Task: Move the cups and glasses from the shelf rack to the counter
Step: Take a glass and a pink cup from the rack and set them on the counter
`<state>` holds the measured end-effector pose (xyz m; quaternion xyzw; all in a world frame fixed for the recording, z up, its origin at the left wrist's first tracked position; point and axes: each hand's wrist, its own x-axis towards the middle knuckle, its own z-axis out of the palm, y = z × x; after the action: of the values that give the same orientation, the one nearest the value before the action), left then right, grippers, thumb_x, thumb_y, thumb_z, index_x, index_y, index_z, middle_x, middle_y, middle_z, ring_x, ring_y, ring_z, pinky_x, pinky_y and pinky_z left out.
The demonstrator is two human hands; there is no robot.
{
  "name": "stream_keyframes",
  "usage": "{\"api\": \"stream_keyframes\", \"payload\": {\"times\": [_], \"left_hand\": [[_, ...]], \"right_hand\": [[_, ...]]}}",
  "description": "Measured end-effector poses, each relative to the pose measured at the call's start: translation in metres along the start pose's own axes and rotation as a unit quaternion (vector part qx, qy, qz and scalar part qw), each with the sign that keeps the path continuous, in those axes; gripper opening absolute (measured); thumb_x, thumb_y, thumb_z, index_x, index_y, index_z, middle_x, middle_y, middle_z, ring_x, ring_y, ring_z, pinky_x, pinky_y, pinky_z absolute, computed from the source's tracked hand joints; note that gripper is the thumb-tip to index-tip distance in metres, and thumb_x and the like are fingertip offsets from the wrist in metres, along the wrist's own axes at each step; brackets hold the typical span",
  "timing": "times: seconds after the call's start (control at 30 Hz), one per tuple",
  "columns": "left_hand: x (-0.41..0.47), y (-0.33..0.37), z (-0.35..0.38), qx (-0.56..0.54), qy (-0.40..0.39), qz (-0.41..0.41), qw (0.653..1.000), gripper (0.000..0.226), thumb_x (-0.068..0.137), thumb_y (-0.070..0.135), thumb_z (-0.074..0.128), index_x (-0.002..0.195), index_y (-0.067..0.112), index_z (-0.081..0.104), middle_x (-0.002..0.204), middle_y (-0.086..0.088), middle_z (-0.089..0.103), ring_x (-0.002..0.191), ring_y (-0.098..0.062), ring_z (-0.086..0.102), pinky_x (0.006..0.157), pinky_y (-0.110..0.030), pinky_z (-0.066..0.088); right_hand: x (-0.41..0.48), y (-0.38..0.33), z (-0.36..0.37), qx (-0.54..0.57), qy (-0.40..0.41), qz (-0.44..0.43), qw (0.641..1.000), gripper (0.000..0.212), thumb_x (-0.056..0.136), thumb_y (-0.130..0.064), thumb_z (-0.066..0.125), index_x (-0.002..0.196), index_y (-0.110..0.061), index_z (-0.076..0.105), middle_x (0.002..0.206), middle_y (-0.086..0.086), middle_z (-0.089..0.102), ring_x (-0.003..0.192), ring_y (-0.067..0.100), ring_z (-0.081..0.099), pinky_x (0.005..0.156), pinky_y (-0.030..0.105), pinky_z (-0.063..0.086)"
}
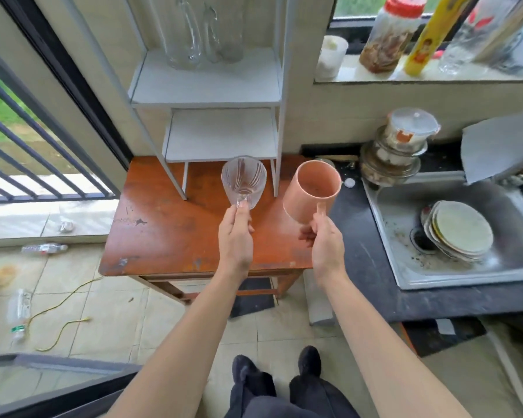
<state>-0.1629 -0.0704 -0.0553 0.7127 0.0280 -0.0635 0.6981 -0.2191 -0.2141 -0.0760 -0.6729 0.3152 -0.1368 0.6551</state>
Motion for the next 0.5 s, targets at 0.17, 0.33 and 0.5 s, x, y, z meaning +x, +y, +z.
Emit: {"api": "stream_keyframes", "payload": {"times": [0.17, 0.33, 0.5], "left_hand": [[-0.033, 0.031, 0.069, 0.001, -0.092, 0.047, 0.995, 0.037, 0.106, 0.031, 0.039, 0.071, 0.02, 0.048, 0.068, 0.003, 0.044, 0.059, 0.0, 0.041, 0.055, -0.011, 0.036], [-0.094, 0.06, 0.168, -0.005, -0.185, 0.08, 0.98, 0.036, 0.105, 0.023, 0.041, 0.07, 0.017, 0.044, 0.064, 0.006, 0.041, 0.058, -0.005, 0.039, 0.06, -0.022, 0.034], [-0.195, 0.066, 0.288, -0.007, -0.292, 0.1, 0.951, 0.037, 0.104, 0.03, 0.044, 0.069, 0.019, 0.044, 0.059, 0.013, 0.041, 0.058, -0.006, 0.038, 0.058, -0.018, 0.035]], "right_hand": [[-0.008, -0.02, -0.086, 0.044, 0.092, -0.021, 0.995, 0.04, 0.088, -0.055, 0.045, 0.075, -0.021, 0.062, 0.069, -0.001, 0.066, 0.071, 0.015, 0.062, 0.073, 0.038, 0.045], [-0.032, -0.036, -0.207, 0.067, 0.19, -0.04, 0.979, 0.048, 0.081, -0.061, 0.045, 0.077, -0.018, 0.065, 0.067, -0.003, 0.066, 0.071, 0.017, 0.062, 0.075, 0.044, 0.045], [-0.086, -0.029, -0.361, 0.051, 0.285, -0.083, 0.954, 0.035, 0.082, -0.058, 0.044, 0.078, -0.031, 0.065, 0.062, -0.009, 0.063, 0.065, 0.007, 0.061, 0.071, 0.033, 0.046]]}}
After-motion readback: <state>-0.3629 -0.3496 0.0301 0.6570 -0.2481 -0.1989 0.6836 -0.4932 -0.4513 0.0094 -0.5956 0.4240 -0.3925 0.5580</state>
